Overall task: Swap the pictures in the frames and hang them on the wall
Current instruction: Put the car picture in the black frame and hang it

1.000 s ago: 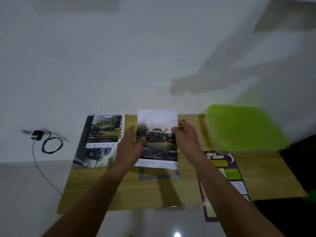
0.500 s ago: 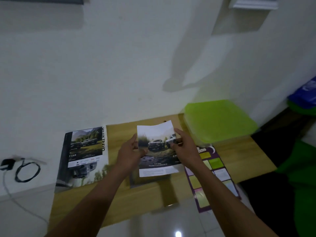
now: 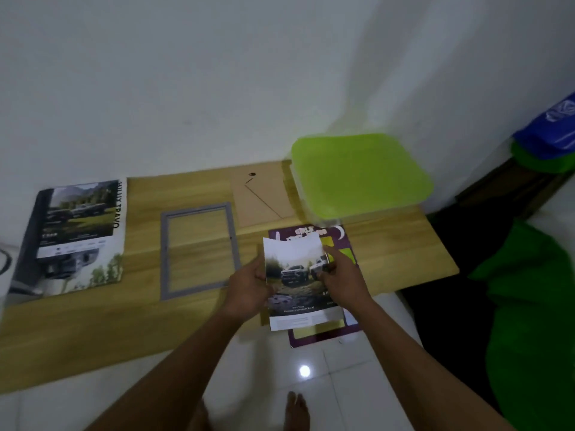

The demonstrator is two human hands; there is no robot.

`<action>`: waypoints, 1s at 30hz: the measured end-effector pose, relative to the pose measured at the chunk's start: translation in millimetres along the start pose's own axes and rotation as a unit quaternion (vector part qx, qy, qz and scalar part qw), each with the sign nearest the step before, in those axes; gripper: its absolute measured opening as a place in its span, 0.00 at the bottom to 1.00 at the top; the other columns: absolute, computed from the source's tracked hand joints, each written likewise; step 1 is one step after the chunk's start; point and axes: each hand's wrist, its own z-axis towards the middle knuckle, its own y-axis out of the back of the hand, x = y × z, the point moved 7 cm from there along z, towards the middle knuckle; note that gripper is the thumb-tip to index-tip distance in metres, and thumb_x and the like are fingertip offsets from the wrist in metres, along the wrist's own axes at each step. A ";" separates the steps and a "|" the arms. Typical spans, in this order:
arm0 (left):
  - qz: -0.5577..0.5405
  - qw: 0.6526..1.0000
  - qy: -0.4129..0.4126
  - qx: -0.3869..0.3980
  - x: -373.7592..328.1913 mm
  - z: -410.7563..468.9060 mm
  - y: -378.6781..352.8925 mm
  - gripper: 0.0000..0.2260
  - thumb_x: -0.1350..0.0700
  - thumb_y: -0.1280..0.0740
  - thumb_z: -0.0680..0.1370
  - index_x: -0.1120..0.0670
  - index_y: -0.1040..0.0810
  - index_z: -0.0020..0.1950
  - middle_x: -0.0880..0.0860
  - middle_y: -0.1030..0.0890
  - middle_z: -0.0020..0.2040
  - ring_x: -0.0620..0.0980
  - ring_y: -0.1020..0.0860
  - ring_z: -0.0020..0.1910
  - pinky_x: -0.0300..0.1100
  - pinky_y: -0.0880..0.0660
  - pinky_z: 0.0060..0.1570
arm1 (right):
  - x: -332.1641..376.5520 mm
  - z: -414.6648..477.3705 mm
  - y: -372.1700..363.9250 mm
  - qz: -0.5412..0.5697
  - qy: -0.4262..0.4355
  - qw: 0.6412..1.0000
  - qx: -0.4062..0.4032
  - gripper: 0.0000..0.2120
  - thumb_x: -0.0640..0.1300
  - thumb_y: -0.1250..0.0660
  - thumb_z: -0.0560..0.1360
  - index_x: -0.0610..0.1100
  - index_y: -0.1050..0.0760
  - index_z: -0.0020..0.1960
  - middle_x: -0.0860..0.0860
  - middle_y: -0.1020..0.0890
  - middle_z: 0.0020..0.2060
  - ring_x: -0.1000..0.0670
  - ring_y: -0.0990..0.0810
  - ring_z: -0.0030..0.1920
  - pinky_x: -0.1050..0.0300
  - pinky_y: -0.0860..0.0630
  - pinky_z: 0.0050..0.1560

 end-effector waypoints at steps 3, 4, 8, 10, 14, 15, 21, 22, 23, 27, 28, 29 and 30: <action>0.028 1.000 -0.010 -0.005 2.6 10.7 -29.2 0.37 0.68 0.27 0.70 0.36 0.36 0.67 0.42 0.23 0.37 0.42 0.22 0.38 0.34 0.24 0.33 | -29.4 12.1 6.7 -0.035 -0.009 0.999 -0.009 0.27 0.36 0.30 0.75 0.49 0.30 0.72 0.49 0.18 0.51 0.49 0.20 0.51 0.59 0.26 0.45; 0.053 0.998 -0.014 -0.010 4.2 15.1 -38.1 0.37 0.67 0.27 0.70 0.37 0.36 0.68 0.42 0.23 0.37 0.42 0.23 0.38 0.34 0.26 0.33 | -36.3 16.4 8.4 -0.047 -0.007 0.999 -0.010 0.28 0.36 0.29 0.74 0.50 0.29 0.71 0.49 0.17 0.53 0.48 0.19 0.52 0.56 0.24 0.48; 0.135 0.991 -0.007 -0.024 12.0 32.6 -60.3 0.34 0.63 0.26 0.69 0.46 0.32 0.72 0.45 0.22 0.38 0.44 0.25 0.37 0.37 0.30 0.36 | -61.6 36.8 10.0 -0.097 -0.002 0.995 -0.013 0.21 0.37 0.30 0.73 0.53 0.26 0.63 0.48 0.19 0.50 0.46 0.19 0.49 0.50 0.20 0.47; 0.186 0.982 -0.007 -0.034 13.1 39.4 -65.5 0.32 0.56 0.24 0.69 0.47 0.31 0.71 0.49 0.21 0.43 0.48 0.23 0.41 0.38 0.32 0.37 | -64.2 39.1 11.9 -0.125 0.006 0.992 -0.018 0.18 0.38 0.31 0.74 0.50 0.28 0.61 0.47 0.25 0.49 0.45 0.22 0.47 0.53 0.24 0.44; 0.328 0.939 -0.061 -0.081 7.6 39.6 -69.3 0.35 0.48 0.27 0.68 0.52 0.33 0.73 0.57 0.25 0.56 0.57 0.26 0.55 0.45 0.27 0.46 | -61.0 36.6 14.6 -0.239 0.046 0.970 -0.020 0.18 0.40 0.34 0.76 0.48 0.30 0.65 0.44 0.28 0.57 0.42 0.30 0.57 0.50 0.28 0.52; 0.356 0.926 -0.094 -0.087 4.7 37.5 -72.2 0.34 0.48 0.27 0.69 0.55 0.32 0.73 0.58 0.25 0.60 0.58 0.27 0.57 0.48 0.26 0.48 | -58.6 35.6 13.8 -0.268 0.060 0.962 -0.014 0.19 0.41 0.34 0.76 0.48 0.30 0.66 0.44 0.28 0.60 0.42 0.32 0.59 0.49 0.28 0.54; 0.416 0.896 -0.147 -0.049 0.1 34.4 -81.4 0.27 0.46 0.27 0.69 0.54 0.25 0.64 0.60 0.26 0.67 0.62 0.27 0.64 0.55 0.27 0.57 | -54.9 33.1 12.2 -0.316 0.091 0.944 0.027 0.20 0.42 0.36 0.77 0.47 0.30 0.69 0.47 0.30 0.67 0.42 0.35 0.67 0.46 0.31 0.61; 0.419 0.895 -0.145 -0.045 0.5 34.4 -81.2 0.26 0.45 0.27 0.70 0.54 0.25 0.65 0.61 0.26 0.68 0.62 0.28 0.65 0.55 0.27 0.58 | -53.1 33.1 12.6 -0.316 0.093 0.944 0.028 0.19 0.43 0.36 0.78 0.47 0.30 0.69 0.47 0.29 0.66 0.42 0.34 0.67 0.46 0.30 0.61; 0.420 0.895 -0.145 -0.041 0.5 34.0 -80.4 0.26 0.45 0.28 0.70 0.54 0.25 0.65 0.60 0.26 0.68 0.62 0.28 0.65 0.54 0.28 0.58 | -50.8 33.0 13.1 -0.314 0.095 0.944 0.028 0.18 0.43 0.37 0.78 0.46 0.29 0.68 0.46 0.29 0.65 0.42 0.34 0.66 0.47 0.29 0.60; 0.417 0.897 -0.142 -0.047 -3.1 30.1 -64.3 0.26 0.44 0.32 0.73 0.54 0.28 0.68 0.55 0.25 0.66 0.56 0.28 0.64 0.49 0.27 0.58 | -28.3 33.8 9.1 -0.293 0.111 0.949 0.029 0.15 0.42 0.39 0.79 0.43 0.27 0.65 0.46 0.26 0.63 0.43 0.30 0.64 0.48 0.27 0.59; 0.410 0.900 -0.139 -0.054 -5.2 27.6 -56.2 0.26 0.44 0.33 0.74 0.54 0.29 0.69 0.54 0.25 0.66 0.55 0.28 0.64 0.48 0.28 0.59 | -18.8 34.0 5.6 -0.294 0.118 0.948 0.033 0.16 0.43 0.39 0.79 0.43 0.28 0.66 0.46 0.26 0.64 0.43 0.29 0.64 0.48 0.27 0.60; 0.401 0.903 -0.137 -0.063 -7.7 24.8 -46.4 0.25 0.45 0.34 0.75 0.53 0.29 0.70 0.53 0.24 0.66 0.53 0.28 0.64 0.48 0.28 0.59 | -8.0 34.4 0.7 -0.294 0.125 0.947 0.039 0.17 0.44 0.40 0.80 0.43 0.29 0.68 0.46 0.27 0.65 0.43 0.29 0.65 0.48 0.27 0.60; 0.392 0.908 -0.130 -0.074 -9.0 22.4 -35.0 0.24 0.46 0.34 0.76 0.54 0.29 0.70 0.52 0.25 0.66 0.53 0.28 0.64 0.47 0.29 0.60 | 4.7 34.8 -5.1 -0.292 0.133 0.946 0.045 0.18 0.44 0.40 0.80 0.42 0.30 0.69 0.46 0.28 0.66 0.43 0.29 0.65 0.48 0.27 0.61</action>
